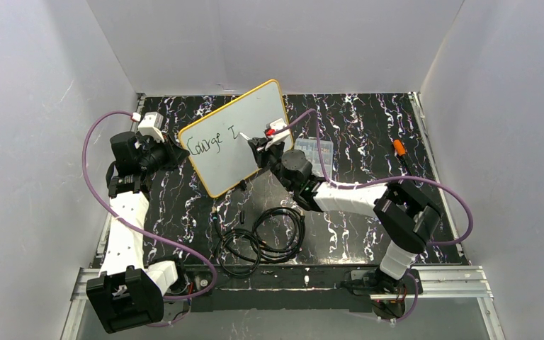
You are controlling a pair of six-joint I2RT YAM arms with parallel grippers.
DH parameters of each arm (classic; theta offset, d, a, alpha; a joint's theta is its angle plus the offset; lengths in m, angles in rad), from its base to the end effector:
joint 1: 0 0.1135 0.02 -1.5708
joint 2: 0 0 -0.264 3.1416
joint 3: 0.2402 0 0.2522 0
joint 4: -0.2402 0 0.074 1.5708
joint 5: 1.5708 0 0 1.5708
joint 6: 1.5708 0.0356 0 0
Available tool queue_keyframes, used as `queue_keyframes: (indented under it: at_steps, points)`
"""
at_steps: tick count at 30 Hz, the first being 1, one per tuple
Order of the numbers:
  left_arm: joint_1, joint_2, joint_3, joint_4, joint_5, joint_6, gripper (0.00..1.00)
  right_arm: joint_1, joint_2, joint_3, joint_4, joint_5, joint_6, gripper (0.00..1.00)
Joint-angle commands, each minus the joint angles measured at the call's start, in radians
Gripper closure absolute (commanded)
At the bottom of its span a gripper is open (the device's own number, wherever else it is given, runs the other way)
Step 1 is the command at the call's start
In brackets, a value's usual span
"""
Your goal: Write a sentence on the whiteboard
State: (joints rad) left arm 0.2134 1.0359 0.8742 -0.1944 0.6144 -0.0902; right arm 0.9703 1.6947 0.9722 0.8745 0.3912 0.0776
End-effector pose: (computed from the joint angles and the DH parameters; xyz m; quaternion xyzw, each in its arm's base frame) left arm 0.2325 0.0294 0.3245 0.0522 0.7998 -0.2144 0.5582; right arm 0.2269 0.3073 0.2747 -0.1428 0.6400 0.2628 0.7078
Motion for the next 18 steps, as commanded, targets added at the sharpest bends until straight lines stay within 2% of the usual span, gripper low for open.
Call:
queue_keyframes:
  at_steps: [1,18]
  points:
    - [-0.005,-0.017,0.0,-0.008,0.017,-0.003,1.0,-0.007,-0.03,0.044,0.079,0.017,-0.021,0.99]
    - [-0.006,-0.016,0.001,-0.008,0.02,-0.005,1.0,-0.016,0.022,0.09,0.075,-0.027,-0.022,0.99]
